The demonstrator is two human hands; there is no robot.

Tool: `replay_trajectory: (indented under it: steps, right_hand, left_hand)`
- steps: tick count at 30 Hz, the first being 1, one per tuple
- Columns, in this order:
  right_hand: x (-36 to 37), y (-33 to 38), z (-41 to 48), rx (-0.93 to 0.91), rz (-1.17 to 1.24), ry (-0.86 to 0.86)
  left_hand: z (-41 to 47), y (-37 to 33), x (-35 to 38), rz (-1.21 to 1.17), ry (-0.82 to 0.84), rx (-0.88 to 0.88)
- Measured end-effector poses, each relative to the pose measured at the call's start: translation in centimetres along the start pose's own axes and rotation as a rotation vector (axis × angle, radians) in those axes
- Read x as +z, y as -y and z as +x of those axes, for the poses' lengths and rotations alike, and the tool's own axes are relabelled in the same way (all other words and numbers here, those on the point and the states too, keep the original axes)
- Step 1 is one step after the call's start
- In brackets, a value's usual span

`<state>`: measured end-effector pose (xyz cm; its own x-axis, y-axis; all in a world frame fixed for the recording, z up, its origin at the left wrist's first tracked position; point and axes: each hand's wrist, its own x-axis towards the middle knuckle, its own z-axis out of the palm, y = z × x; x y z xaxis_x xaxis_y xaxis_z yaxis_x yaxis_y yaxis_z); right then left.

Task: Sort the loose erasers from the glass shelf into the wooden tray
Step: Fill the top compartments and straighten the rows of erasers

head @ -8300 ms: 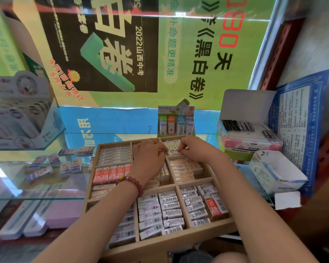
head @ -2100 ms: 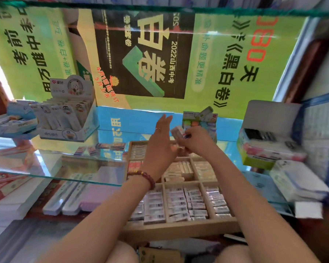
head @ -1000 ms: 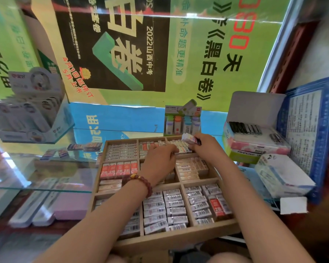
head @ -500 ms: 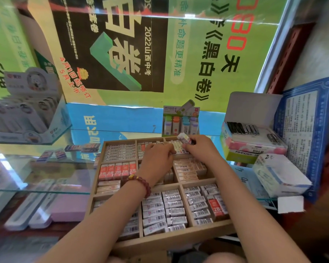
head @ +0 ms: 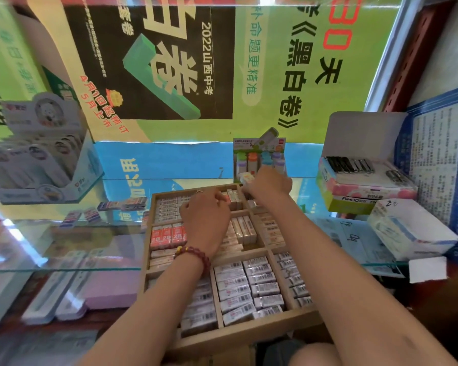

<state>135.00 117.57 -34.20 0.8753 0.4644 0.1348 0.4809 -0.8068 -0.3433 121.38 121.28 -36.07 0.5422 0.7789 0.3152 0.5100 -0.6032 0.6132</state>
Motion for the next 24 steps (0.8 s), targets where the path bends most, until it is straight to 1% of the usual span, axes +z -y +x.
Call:
replay_trajectory:
  steps: [2, 8, 11, 14, 17, 20, 22, 24]
  right_hand:
    - [-0.3, -0.3, 0.1, -0.003, -0.014, 0.025]
    - [-0.7, -0.8, 0.7, -0.030, -0.020, 0.181]
    - [-0.4, -0.9, 0.7, -0.036, 0.053, 0.192]
    - [-0.2, -1.1, 0.6, -0.019, 0.059, 0.168]
    - [-0.4, -1.4, 0.8, -0.029, 0.105, 0.183]
    - [-1.2, -1.5, 0.7, -0.015, 0.036, 0.167]
    - [-1.3, -1.3, 0.5, -0.045, -0.015, 0.183]
    - [-0.9, -1.2, 0.6, -0.054, 0.009, 0.214]
  left_hand:
    - [0.0, 0.2, -0.1, -0.001, 0.019, 0.005]
    - [-0.1, 0.2, 0.2, 0.018, 0.051, 0.032]
    - [0.0, 0.2, 0.4, 0.014, 0.046, 0.014]
    - [0.1, 0.3, 0.5, 0.002, 0.042, 0.007]
    - [0.2, 0.5, 0.6, -0.003, 0.045, 0.009]
    - [0.2, 0.6, 0.6, -0.002, 0.047, 0.007]
    - [0.2, 0.6, 0.7, 0.001, 0.046, 0.007]
    - [0.3, 0.6, 0.7, 0.004, 0.044, 0.006]
